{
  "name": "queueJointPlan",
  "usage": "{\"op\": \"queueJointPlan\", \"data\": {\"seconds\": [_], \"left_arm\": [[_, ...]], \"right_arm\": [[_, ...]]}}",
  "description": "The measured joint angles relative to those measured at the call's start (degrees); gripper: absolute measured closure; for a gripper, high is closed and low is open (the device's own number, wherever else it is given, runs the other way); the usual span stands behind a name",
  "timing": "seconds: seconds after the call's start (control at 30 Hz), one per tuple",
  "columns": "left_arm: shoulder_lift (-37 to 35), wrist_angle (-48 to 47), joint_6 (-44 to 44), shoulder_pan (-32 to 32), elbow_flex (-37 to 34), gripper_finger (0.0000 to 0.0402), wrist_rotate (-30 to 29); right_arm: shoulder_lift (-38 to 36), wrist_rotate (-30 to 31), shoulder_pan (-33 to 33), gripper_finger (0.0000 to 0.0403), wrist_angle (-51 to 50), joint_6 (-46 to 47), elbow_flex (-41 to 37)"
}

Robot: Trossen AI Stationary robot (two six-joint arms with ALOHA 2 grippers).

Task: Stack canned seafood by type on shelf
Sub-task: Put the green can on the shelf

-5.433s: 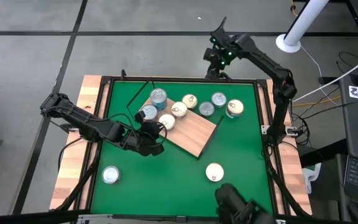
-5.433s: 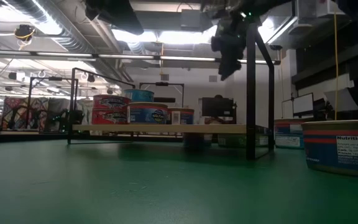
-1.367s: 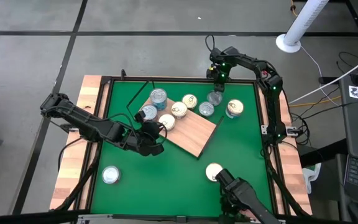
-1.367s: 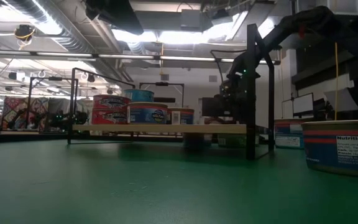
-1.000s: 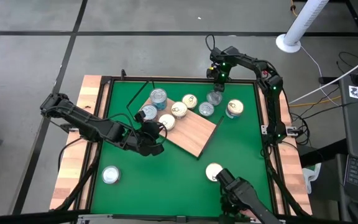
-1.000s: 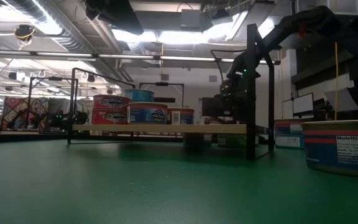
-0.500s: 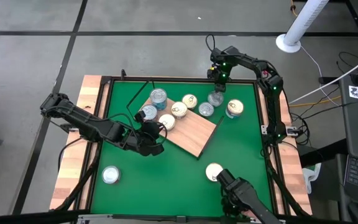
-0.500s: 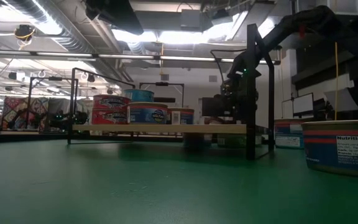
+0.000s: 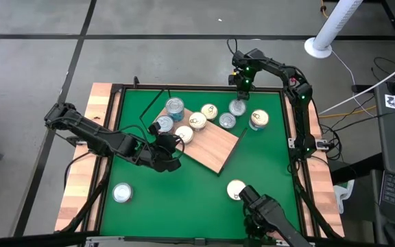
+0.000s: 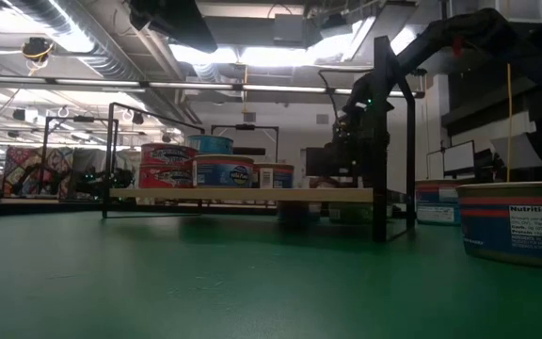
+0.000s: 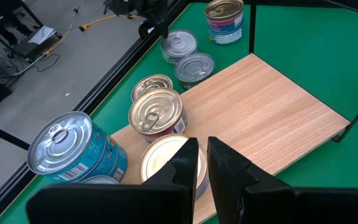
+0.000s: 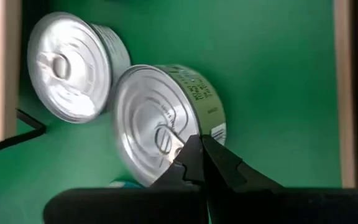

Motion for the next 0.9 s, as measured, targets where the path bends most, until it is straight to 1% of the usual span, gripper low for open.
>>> {"op": "queueJointPlan", "data": {"seconds": [0.13, 0.27, 0.73, 0.9], "left_arm": [[0.0, 0.0, -0.1, 0.0, 0.0, 0.037, 0.0], [0.0, 0.0, -0.1, 0.0, 0.0, 0.037, 0.0], [0.0, 0.0, -1.0, 0.0, 0.0, 0.037, 0.0], [0.0, 0.0, -1.0, 0.0, 0.0, 0.037, 0.0]], "right_arm": [[-0.1, -0.2, 0.0, 0.0403, -0.8, 0.0, 2.8], [-0.1, -0.2, 0.0, 0.0403, -1.6, 0.0, 3.8], [-0.1, -0.2, 0.4, 0.0403, -0.7, 0.8, 3.6], [-0.1, 1.3, 1.5, 0.0403, 1.7, 1.5, 1.2]]}}
